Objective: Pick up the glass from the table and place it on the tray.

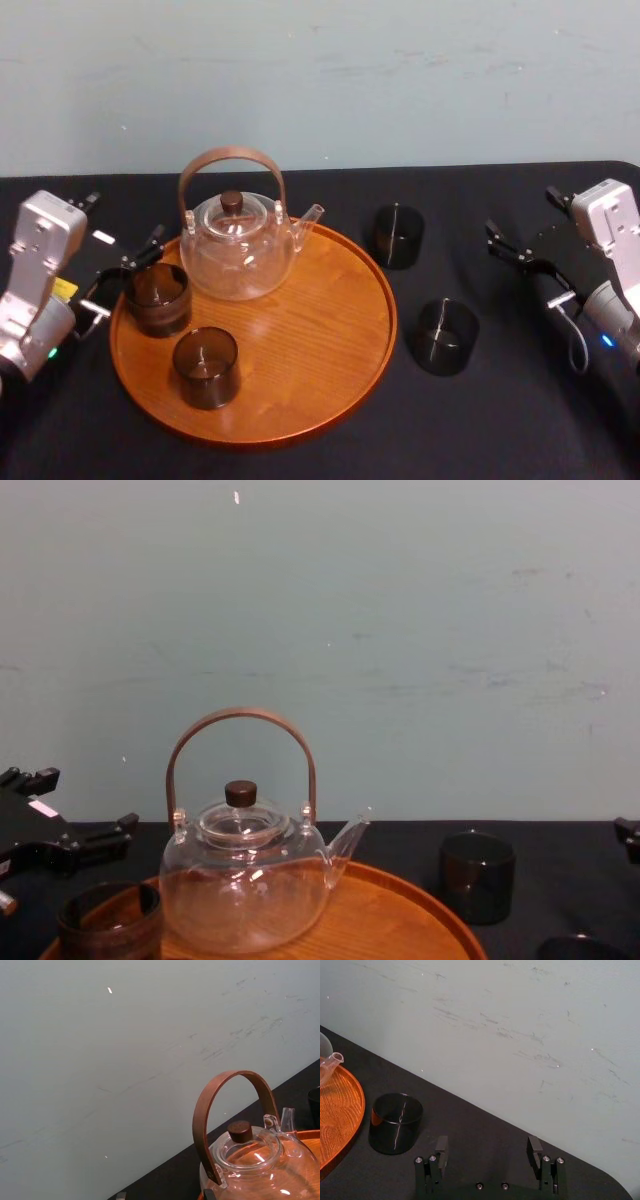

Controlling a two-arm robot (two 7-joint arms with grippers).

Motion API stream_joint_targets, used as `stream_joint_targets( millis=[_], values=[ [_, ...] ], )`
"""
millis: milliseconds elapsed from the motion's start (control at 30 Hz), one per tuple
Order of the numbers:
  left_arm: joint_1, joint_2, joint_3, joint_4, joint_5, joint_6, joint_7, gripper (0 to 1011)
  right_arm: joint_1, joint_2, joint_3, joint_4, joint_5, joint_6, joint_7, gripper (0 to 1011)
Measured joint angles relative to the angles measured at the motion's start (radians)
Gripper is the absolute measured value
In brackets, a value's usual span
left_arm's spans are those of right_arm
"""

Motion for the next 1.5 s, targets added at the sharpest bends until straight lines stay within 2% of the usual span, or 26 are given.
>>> stream_joint_targets(
  millis=[1500],
  values=[
    [0.0, 0.0, 0.0, 0.0, 0.0, 0.0, 0.0, 1001, 0.0, 0.0, 0.0, 0.0, 0.0, 0.0, 0.0, 1002]
  ],
)
